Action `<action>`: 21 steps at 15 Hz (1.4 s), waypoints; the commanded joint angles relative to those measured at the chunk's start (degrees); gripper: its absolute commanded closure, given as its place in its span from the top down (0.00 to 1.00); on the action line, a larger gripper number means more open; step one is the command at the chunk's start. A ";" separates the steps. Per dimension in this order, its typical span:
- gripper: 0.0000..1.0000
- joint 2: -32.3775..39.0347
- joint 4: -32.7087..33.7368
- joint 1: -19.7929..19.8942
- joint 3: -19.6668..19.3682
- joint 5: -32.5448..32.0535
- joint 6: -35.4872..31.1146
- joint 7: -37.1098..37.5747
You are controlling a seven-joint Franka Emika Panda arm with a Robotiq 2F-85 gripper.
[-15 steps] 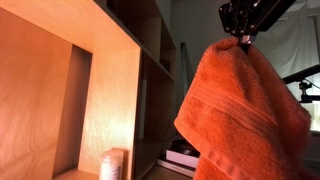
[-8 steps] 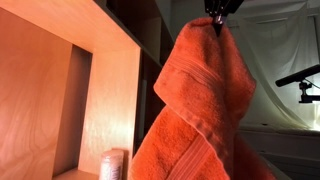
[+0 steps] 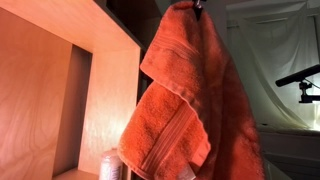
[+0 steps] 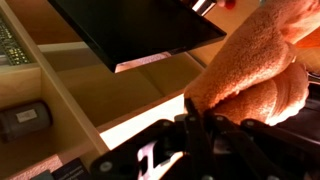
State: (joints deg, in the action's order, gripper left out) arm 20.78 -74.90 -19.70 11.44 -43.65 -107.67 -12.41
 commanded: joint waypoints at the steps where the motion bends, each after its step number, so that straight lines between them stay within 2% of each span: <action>1: 0.04 4.43 5.93 -1.11 -0.17 0.53 1.13 -3.02; 5: 0.04 4.66 0.77 0.81 -0.62 0.39 -0.67 -1.69; 7: 0.04 4.85 -2.66 2.52 -1.43 -0.29 -4.33 0.68; 10: 0.03 2.37 -12.27 4.85 -3.38 -4.19 -18.48 8.51; 13: 0.03 0.99 -18.62 3.80 -7.41 -11.33 -28.40 18.90; 14: 0.04 0.86 -20.12 3.42 -8.33 -14.38 -29.97 22.00; 16: 0.02 0.10 -22.94 3.46 -7.71 -15.68 -27.67 23.01; 17: 0.03 4.08 -17.45 4.46 -6.92 -14.07 -27.98 20.61; 18: 0.03 4.02 -18.25 4.45 -6.85 -14.18 -27.98 20.83; 19: 0.23 4.15 -17.90 4.12 -6.77 -13.60 -26.25 20.82; 20: 0.29 4.46 -17.68 4.01 -6.70 -13.27 -25.55 20.55; 21: 0.40 4.67 -17.36 3.53 -6.72 -12.86 -23.62 20.98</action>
State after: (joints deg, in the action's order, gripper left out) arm 25.24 -93.25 -15.45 4.41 -57.52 -135.39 8.48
